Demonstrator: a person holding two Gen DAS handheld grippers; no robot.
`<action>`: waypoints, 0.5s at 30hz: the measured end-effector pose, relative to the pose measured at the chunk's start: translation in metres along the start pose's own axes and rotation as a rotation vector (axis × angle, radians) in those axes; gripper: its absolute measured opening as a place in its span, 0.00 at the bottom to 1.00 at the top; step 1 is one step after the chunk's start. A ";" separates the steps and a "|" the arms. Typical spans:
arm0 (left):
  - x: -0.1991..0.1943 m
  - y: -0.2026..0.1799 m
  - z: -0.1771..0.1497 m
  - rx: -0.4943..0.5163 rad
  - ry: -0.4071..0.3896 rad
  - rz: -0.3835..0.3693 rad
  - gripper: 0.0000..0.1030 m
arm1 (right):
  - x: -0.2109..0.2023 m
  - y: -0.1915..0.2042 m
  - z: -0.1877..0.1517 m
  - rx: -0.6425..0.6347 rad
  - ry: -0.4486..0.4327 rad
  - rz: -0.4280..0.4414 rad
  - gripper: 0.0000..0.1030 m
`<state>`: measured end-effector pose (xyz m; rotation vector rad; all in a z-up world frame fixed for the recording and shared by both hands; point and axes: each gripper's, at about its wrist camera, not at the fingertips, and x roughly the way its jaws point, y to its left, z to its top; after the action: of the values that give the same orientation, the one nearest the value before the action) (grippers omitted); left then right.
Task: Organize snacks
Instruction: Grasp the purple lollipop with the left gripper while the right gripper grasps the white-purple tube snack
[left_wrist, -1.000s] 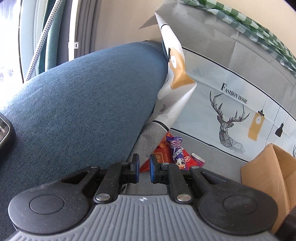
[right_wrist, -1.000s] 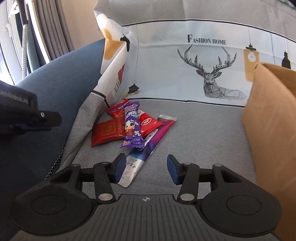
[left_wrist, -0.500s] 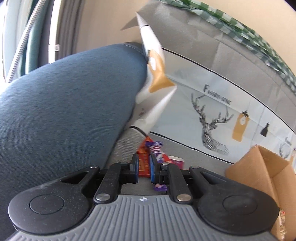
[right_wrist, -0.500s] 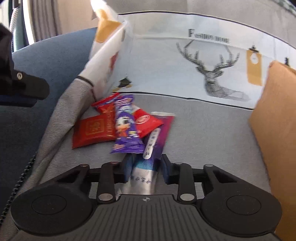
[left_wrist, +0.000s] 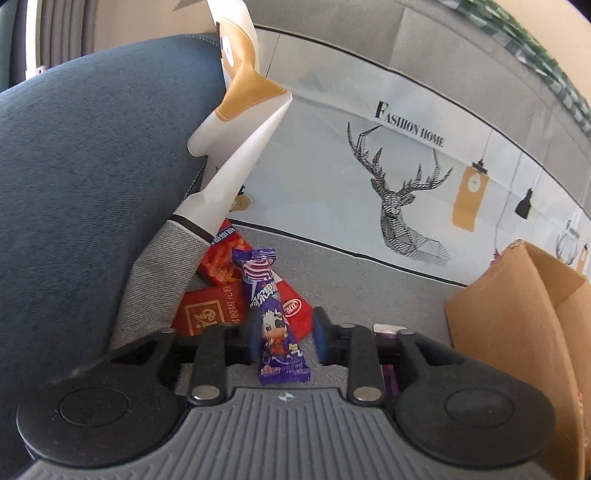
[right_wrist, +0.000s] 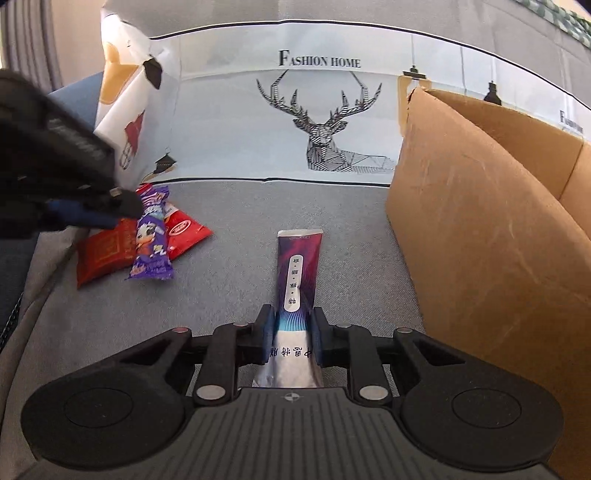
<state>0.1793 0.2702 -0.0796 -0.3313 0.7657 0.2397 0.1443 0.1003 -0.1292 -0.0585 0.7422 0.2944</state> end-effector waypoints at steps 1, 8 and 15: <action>0.004 -0.003 0.000 0.002 0.001 0.011 0.37 | 0.000 -0.002 -0.001 -0.007 0.009 0.006 0.26; 0.031 -0.022 -0.010 0.077 0.072 0.082 0.33 | 0.008 -0.014 -0.001 -0.006 0.038 0.022 0.28; 0.018 -0.010 -0.019 0.008 0.136 0.091 0.09 | 0.001 -0.017 -0.003 -0.017 0.059 0.049 0.22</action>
<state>0.1829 0.2556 -0.1027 -0.3081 0.9171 0.3023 0.1477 0.0837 -0.1328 -0.0650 0.8006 0.3467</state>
